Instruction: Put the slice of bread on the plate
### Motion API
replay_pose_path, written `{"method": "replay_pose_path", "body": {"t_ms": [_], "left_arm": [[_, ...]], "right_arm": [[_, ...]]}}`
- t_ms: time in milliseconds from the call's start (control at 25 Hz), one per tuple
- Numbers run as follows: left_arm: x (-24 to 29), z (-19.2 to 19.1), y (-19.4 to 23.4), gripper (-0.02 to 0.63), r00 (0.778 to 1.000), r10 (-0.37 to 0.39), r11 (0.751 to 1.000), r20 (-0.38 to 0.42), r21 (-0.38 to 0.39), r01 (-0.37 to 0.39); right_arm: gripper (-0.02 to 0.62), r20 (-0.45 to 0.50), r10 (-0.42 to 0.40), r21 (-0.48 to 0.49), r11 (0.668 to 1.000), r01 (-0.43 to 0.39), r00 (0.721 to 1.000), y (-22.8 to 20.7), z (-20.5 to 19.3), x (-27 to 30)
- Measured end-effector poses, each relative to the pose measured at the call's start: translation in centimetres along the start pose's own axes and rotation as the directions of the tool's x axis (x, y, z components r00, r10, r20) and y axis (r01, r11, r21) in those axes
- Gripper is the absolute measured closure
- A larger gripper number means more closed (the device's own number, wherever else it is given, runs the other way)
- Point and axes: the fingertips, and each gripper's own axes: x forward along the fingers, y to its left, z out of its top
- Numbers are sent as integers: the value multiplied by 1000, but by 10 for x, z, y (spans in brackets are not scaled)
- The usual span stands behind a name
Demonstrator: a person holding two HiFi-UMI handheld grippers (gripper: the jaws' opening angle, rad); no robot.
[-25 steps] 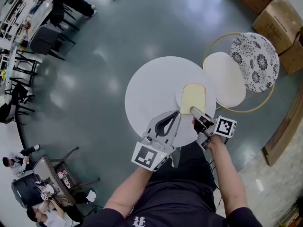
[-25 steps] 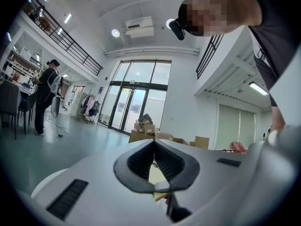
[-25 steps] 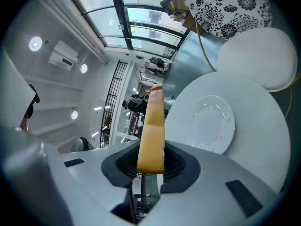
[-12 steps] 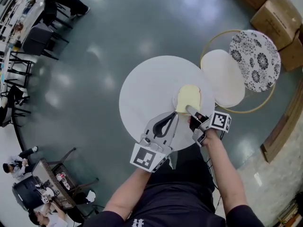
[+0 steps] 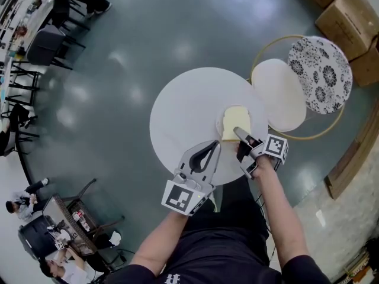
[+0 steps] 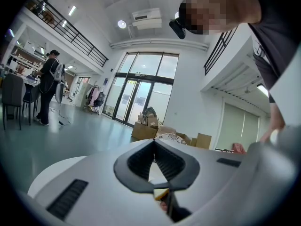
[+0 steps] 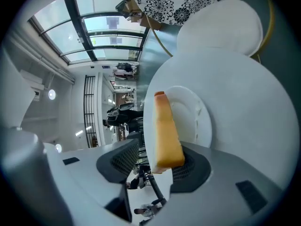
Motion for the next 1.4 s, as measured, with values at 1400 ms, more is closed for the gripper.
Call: {"method": "replay_pose_path", "body": {"t_ms": [1400], "left_arm": [[0,25,-17,600,999,-13,1000,-31,-22,12]], "right_arm": [[241,329,-373,-409,772,487,867,15,30,-57]]}}
